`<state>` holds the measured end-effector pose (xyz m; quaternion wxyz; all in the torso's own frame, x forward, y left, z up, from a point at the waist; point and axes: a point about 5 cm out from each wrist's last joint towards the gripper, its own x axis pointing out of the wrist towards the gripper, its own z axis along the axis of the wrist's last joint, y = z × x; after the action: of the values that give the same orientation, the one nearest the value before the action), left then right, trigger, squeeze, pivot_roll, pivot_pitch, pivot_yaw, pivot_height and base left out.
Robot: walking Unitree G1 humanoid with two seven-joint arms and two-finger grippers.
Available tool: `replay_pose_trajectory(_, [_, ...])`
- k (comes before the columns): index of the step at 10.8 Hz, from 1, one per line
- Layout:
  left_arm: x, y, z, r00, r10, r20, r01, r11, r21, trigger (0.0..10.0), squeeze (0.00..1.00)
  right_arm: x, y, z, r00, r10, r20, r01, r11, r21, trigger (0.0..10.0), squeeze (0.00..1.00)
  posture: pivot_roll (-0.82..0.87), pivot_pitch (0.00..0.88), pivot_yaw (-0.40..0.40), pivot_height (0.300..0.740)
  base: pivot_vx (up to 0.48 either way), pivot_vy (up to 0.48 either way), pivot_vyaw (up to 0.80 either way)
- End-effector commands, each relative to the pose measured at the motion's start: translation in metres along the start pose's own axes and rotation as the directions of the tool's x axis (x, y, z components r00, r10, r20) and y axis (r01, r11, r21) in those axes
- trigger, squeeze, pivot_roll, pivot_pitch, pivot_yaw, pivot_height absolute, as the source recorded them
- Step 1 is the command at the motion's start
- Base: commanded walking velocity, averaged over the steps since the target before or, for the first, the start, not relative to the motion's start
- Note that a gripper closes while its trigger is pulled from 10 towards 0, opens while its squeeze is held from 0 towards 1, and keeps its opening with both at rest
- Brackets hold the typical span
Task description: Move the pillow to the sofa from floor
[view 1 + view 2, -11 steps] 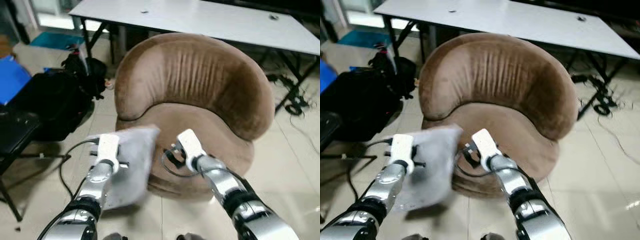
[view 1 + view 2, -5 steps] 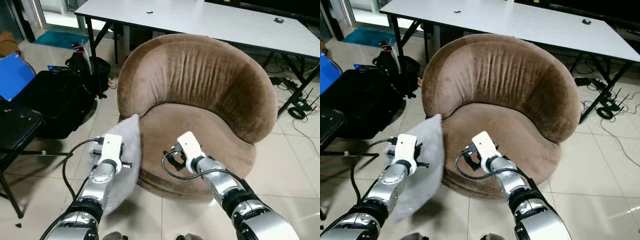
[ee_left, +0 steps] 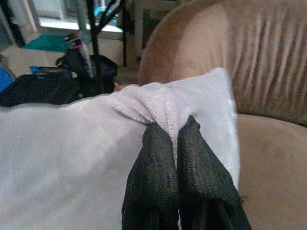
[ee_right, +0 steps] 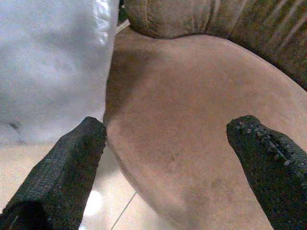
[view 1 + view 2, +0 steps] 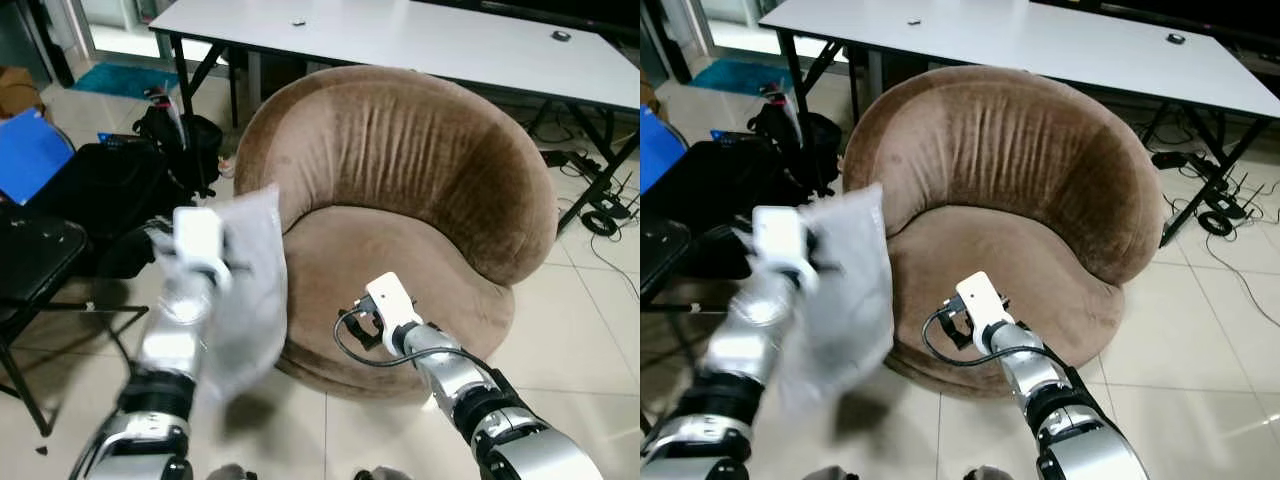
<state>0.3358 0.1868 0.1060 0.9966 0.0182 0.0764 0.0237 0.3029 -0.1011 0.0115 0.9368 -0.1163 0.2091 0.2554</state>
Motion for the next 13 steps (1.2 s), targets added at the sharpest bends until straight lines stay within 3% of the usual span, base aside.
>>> replay_pose_trajectory(1, [-0.004, -0.001, 0.019, 0.999, 0.005, 0.047, -0.005, 1.0, -0.003, 10.0, 0.0, -0.003, -0.004, -0.005, 1.0, -0.019, -0.004, 0.019, 1.0, 0.004, 10.0, 0.0, -0.01, 0.0, -0.055, 0.74, 0.0, 0.0, 0.0])
replay_pose_trajectory(5, [-0.031, -0.006, 0.058, 0.996, -0.017, 0.089, 0.019, 1.0, -0.024, 10.0, 0.0, -0.004, -0.003, -0.008, 1.0, -0.019, -0.014, 0.019, 1.0, 0.007, 10.0, 0.0, 0.01, 0.0, -0.05, 0.74, 0.0, 0.0, 0.0])
replay_pose_trajectory(6, [-0.038, -0.004, 0.058, 0.995, -0.003, 0.1, 0.005, 1.0, -0.018, 10.0, 0.0, -0.005, -0.005, -0.008, 1.0, -0.024, -0.008, 0.025, 1.0, 0.014, 10.0, 0.0, 0.02, 0.0, -0.054, 0.74, 0.0, 0.0, 0.0])
replay_pose_trajectory(9, [-0.049, -0.001, 0.034, 0.998, 0.027, 0.055, -0.024, 0.998, -0.058, 10.0, 0.0, -0.004, -0.013, 0.003, 0.998, -0.042, 0.042, 0.04, 0.999, 0.029, 10.0, 0.0, 0.02, 0.0, -0.068, 0.74, 0.0, 0.0, 0.0])
replay_pose_trajectory(11, [-0.045, 0.001, 0.011, 0.999, 0.041, -0.022, -0.041, 0.999, -0.018, 10.0, 0.0, 0.003, -0.015, 0.031, 0.989, -0.048, 0.142, 0.04, 0.998, 0.055, 10.0, 0.0, 0.01, 0.0, -0.062, 0.74, 0.0, 0.0, 0.0])
replay_pose_trajectory(13, [-0.037, -0.004, 0.002, 0.998, 0.023, -0.05, -0.022, 1.0, 0.001, 10.0, 0.0, 0.004, -0.017, 0.038, 0.985, -0.065, 0.162, 0.056, 0.997, 0.056, 10.0, 0.0, -0.02, 0.0, -0.037, 0.74, 0.0, 0.0, 0.0])
